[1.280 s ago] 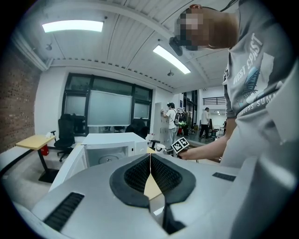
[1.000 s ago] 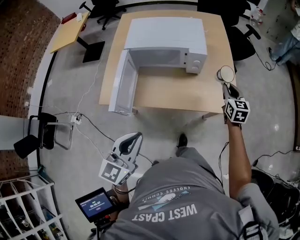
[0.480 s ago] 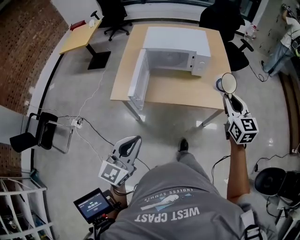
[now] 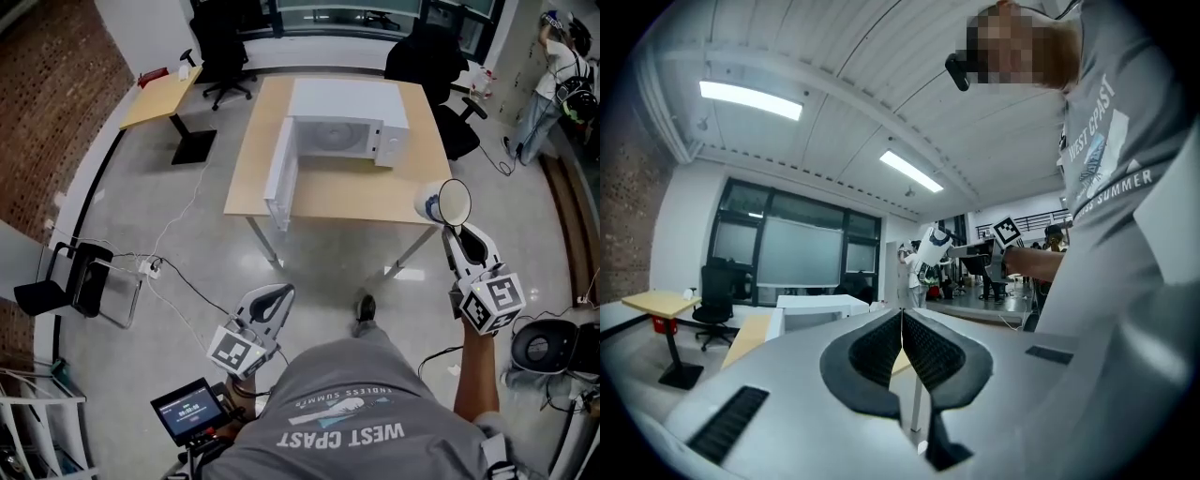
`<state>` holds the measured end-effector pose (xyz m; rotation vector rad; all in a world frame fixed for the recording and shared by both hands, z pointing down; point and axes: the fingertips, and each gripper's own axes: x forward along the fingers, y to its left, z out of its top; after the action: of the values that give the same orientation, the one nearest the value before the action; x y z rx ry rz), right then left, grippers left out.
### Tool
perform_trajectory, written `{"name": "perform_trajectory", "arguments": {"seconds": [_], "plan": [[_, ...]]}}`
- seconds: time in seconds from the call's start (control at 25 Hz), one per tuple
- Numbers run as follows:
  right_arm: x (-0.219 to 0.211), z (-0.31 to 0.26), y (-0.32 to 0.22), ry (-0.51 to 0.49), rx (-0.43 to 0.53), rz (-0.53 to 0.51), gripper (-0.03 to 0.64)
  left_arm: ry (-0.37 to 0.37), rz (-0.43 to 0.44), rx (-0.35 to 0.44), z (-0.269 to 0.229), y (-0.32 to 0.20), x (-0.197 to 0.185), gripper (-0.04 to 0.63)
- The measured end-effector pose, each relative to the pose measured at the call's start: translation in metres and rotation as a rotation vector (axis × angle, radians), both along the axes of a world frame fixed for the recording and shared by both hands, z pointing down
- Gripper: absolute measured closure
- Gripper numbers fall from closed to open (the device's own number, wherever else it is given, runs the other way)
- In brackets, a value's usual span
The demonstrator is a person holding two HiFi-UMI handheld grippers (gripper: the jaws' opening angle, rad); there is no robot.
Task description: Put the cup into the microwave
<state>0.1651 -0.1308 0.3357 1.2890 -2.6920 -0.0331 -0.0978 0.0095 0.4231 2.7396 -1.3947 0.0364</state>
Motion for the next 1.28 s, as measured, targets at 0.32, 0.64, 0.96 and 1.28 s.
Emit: {"name": "perform_trajectory", "arguments": {"seconds": [0.32,0.64,0.96,1.28], "plan": [[-0.010,-0.022,0.033,0.014,0.040,-0.001,0.546,0.018,0.031,0.028,-0.005,0.016,0.002,0.574],[-0.026,-0.024,0.024,0.016,0.037,-0.040,0.546,0.023,-0.008,0.034,-0.009,0.014,-0.011,0.574],[-0.051,-0.011,0.012,0.017,0.002,-0.080,0.546,0.024,-0.019,0.017,-0.003,0.014,-0.024,0.574],[-0.076,0.032,-0.053,0.031,-0.090,-0.116,0.546,0.022,-0.059,-0.017,0.009,-0.017,-0.033,0.574]]}}
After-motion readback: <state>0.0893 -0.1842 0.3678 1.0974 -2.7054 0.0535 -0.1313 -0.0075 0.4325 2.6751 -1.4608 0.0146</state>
